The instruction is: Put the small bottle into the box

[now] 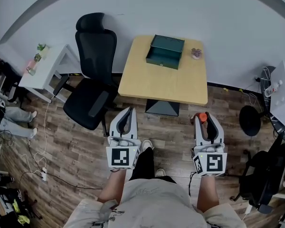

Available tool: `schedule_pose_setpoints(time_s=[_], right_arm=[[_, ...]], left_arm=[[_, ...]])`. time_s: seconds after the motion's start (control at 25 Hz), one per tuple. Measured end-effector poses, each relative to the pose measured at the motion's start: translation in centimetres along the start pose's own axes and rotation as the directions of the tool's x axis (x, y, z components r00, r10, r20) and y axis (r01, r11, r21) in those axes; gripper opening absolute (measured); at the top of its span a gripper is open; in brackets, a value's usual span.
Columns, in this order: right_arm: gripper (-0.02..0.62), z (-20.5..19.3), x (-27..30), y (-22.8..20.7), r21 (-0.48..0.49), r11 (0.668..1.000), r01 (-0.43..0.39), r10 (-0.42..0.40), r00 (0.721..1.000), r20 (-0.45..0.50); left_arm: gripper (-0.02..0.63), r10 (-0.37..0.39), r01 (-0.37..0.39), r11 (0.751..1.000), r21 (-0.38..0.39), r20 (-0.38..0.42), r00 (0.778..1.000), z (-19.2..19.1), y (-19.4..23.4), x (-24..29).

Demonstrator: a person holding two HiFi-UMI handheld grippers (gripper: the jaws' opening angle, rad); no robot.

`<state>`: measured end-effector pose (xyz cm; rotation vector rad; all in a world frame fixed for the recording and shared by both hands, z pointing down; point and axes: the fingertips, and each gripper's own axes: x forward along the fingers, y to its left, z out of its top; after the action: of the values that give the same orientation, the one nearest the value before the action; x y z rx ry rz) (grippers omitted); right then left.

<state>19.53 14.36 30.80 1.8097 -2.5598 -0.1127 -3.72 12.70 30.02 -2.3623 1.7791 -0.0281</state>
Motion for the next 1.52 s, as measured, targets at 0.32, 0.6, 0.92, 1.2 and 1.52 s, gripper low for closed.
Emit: schedule_pose_setpoints(time_s=[0.32,0.6,0.92,1.2,1.52], right_arm=[[0.144,-0.4,7.8,0.6,-0.024,1.000,0.017,-0.017,1.000,-0.018],[0.144,-0.7,16.3,2.4,-0.039,0.999,0.008,-0.010,0.999,-0.053],[0.144,-1.0,24.4,5.1,-0.055,0.998,-0.031,0.026,0.996,-0.090],[0.144,-1.0,30.5,7.4,-0.070,0.996,-0.063,0.056,0.994,-0.098],[0.144,-1.7,35.6,6.3,-0.072,0.996,-0.049,0.041,0.994,-0.103]], left_arm=[[0.008,-0.038,0.037,0.999,-0.016,-0.040,0.998,-2.8,4.5,6.5],[0.008,-0.058,0.055,0.998,-0.033,-0.086,0.995,-5.0,9.7,12.1],[0.007,-0.054,0.048,0.997,-0.058,-0.107,0.993,-7.2,14.9,16.7],[0.008,-0.042,0.034,0.996,-0.079,-0.107,0.993,-8.5,19.5,20.0],[0.006,-0.065,0.055,0.994,-0.092,-0.108,0.992,-10.0,21.2,25.0]])
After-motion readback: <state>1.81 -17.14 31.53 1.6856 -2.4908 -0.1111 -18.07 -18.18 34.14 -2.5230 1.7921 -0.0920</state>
